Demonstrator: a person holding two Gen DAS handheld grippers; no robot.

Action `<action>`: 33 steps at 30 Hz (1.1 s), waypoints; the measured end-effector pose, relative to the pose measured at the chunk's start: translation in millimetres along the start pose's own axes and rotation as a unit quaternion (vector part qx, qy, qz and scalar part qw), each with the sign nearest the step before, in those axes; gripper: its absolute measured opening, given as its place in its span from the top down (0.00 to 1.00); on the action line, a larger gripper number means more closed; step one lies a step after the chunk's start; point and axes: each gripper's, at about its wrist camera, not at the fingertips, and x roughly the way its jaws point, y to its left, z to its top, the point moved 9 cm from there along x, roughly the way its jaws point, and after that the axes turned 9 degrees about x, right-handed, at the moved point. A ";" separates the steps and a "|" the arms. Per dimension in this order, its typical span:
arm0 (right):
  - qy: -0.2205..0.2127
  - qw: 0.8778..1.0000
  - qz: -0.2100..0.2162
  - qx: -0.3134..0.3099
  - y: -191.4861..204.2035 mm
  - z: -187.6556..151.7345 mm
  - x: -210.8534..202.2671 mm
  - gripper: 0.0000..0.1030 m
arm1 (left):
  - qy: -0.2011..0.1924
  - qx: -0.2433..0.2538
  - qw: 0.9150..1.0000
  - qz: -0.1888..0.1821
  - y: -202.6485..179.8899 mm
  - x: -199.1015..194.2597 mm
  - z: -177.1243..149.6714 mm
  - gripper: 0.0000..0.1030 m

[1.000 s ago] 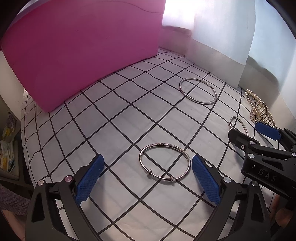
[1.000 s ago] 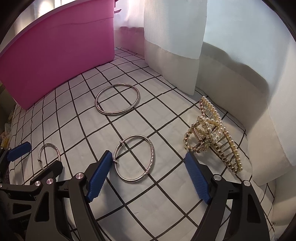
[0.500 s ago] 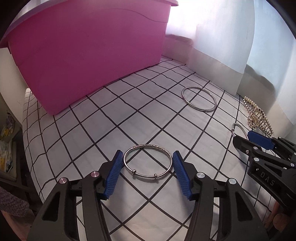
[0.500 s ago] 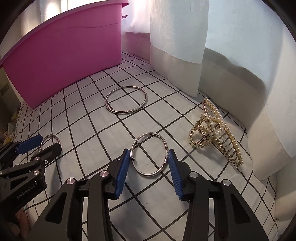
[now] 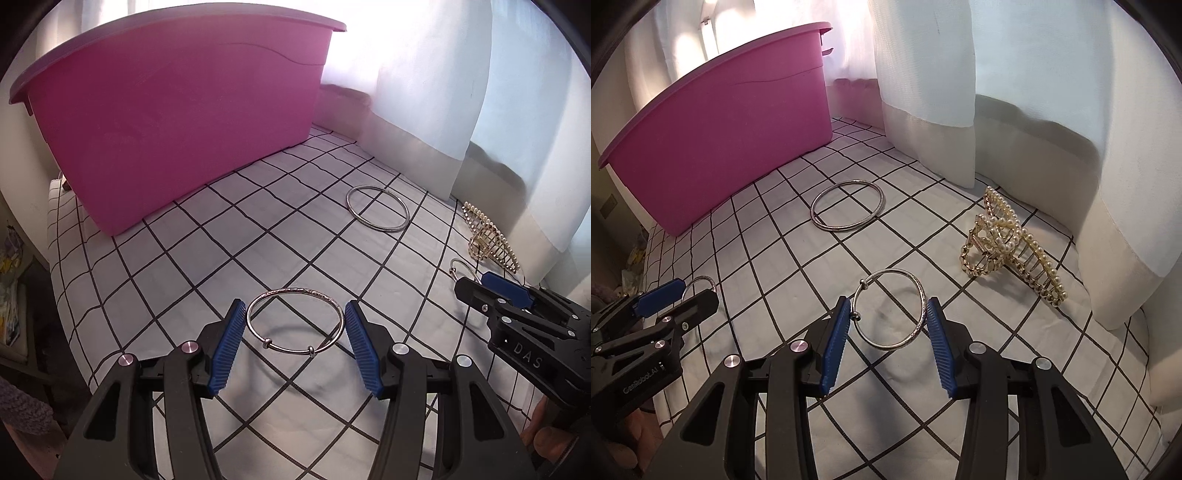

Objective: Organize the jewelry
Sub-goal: 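Grasp the silver bangle with the left tool while the right tool grasps a silver hoop, then carry the bangle and hoop in both tools over the pink tub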

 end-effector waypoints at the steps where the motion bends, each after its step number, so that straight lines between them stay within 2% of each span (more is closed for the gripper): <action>1: -0.002 1.000 -0.001 0.000 0.5 0.7 -2.4 0.60 | -0.001 0.001 1.000 -0.001 -0.4 -2.4 1.2 0.47; 10: -0.024 1.000 0.014 -0.003 19.1 15.5 -37.2 0.60 | -0.027 0.005 1.000 0.000 0.6 -39.4 29.6 0.47; 18: -0.058 0.997 0.047 -0.015 48.9 54.9 -92.9 0.60 | -0.057 -0.006 0.998 0.017 16.7 -96.5 65.5 0.47; 27: -0.123 0.987 0.095 -0.037 120.8 125.8 -151.9 0.60 | -0.121 -0.029 0.991 0.054 79.8 -172.3 122.1 0.47; 33: -0.154 0.981 0.109 -0.039 181.1 179.4 -156.3 0.60 | -0.157 -0.022 0.985 0.061 134.4 -187.6 173.5 0.47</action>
